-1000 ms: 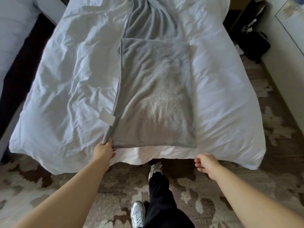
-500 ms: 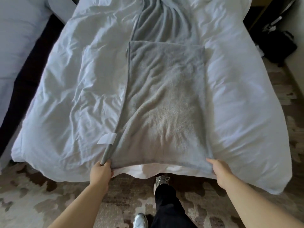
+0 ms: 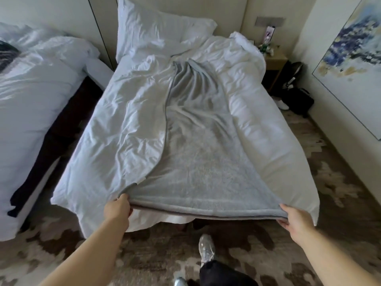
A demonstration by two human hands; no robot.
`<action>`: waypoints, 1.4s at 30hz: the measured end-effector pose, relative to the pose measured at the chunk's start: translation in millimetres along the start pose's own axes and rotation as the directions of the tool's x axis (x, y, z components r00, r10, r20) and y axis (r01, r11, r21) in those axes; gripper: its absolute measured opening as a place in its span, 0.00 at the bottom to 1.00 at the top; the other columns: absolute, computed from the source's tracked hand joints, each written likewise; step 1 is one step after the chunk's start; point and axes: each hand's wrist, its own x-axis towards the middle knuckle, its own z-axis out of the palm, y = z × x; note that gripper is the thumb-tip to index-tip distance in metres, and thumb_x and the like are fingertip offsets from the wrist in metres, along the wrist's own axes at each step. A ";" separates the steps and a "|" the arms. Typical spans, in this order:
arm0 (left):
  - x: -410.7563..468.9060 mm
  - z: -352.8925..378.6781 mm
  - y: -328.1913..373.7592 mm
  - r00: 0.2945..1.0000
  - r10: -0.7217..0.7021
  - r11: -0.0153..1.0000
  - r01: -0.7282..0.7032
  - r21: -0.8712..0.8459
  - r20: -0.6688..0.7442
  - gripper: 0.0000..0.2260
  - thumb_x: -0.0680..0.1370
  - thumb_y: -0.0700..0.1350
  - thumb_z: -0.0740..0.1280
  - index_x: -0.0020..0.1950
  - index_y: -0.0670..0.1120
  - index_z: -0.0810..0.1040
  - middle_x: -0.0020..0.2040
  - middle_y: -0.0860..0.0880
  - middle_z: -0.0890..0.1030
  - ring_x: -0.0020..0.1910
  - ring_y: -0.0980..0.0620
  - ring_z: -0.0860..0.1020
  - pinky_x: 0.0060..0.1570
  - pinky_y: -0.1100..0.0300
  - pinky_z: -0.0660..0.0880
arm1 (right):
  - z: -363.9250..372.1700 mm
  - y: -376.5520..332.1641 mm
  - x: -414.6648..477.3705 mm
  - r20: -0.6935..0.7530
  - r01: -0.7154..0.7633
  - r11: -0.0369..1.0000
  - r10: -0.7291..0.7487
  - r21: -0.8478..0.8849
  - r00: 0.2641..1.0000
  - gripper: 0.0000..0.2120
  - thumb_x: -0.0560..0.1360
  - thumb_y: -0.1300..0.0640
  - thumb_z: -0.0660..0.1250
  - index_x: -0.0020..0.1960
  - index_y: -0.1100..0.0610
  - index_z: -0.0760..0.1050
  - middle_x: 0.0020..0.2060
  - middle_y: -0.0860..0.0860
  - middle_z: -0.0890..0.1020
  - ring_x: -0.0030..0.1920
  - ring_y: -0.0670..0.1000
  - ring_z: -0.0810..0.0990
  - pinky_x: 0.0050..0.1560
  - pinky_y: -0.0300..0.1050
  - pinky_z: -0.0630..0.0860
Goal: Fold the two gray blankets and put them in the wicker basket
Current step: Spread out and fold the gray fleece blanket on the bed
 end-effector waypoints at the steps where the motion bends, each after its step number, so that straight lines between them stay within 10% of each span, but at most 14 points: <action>1: -8.7 -8.8 -3.5 1.000 -0.012 1.000 0.012 0.004 0.000 0.11 0.77 0.42 0.64 0.36 0.42 0.71 0.32 0.45 0.68 0.29 0.47 0.69 0.31 0.57 0.69 | -7.4 7.3 -9.1 -0.010 -0.030 1.000 0.030 0.006 1.000 0.05 0.74 0.63 0.69 0.44 0.59 0.73 0.50 0.59 0.77 0.42 0.55 0.77 0.37 0.49 0.76; 6: -53.1 -41.6 4.3 0.992 -0.054 0.996 0.062 -0.063 0.110 0.08 0.77 0.42 0.65 0.39 0.43 0.69 0.35 0.45 0.69 0.30 0.50 0.69 0.30 0.60 0.71 | -26.9 -2.9 -50.2 0.050 -0.014 1.000 0.014 -0.008 0.999 0.19 0.74 0.62 0.70 0.63 0.63 0.71 0.58 0.61 0.76 0.51 0.59 0.77 0.39 0.50 0.77; 13: -113.4 -91.8 29.5 0.965 0.255 0.902 -0.212 -0.376 0.068 0.05 0.75 0.44 0.68 0.41 0.44 0.76 0.38 0.46 0.75 0.35 0.52 0.76 0.33 0.62 0.75 | -52.9 -72.3 -108.9 0.136 0.353 0.926 -0.371 0.136 0.919 0.07 0.75 0.56 0.69 0.51 0.57 0.79 0.46 0.52 0.79 0.46 0.53 0.79 0.39 0.45 0.77; 24: -155.7 -139.6 -87.2 1.000 0.028 0.954 -0.031 -0.297 -0.014 0.06 0.74 0.42 0.69 0.47 0.42 0.75 0.43 0.44 0.75 0.38 0.49 0.76 0.29 0.58 0.74 | -141.8 54.9 -120.0 0.056 0.068 0.997 -0.069 0.030 0.996 0.13 0.74 0.61 0.70 0.53 0.57 0.69 0.51 0.56 0.73 0.50 0.58 0.75 0.32 0.47 0.75; 34: -150.0 -147.1 -121.9 0.997 -0.077 0.917 0.080 -0.391 0.022 0.12 0.74 0.41 0.70 0.56 0.44 0.73 0.49 0.44 0.75 0.47 0.47 0.76 0.31 0.58 0.75 | -149.7 78.1 -114.7 0.064 0.026 1.000 -0.026 0.001 0.998 0.13 0.74 0.63 0.70 0.55 0.58 0.68 0.53 0.58 0.74 0.52 0.59 0.75 0.48 0.51 0.77; 42: -104.5 -97.0 -78.4 0.970 -0.135 0.882 0.211 -0.421 0.202 0.04 0.74 0.39 0.68 0.41 0.43 0.74 0.31 0.47 0.75 0.28 0.54 0.74 0.22 0.66 0.73 | -105.9 45.7 -92.3 0.068 -0.010 0.984 -0.002 0.180 0.998 0.06 0.76 0.63 0.66 0.53 0.60 0.74 0.56 0.60 0.75 0.48 0.57 0.77 0.50 0.50 0.74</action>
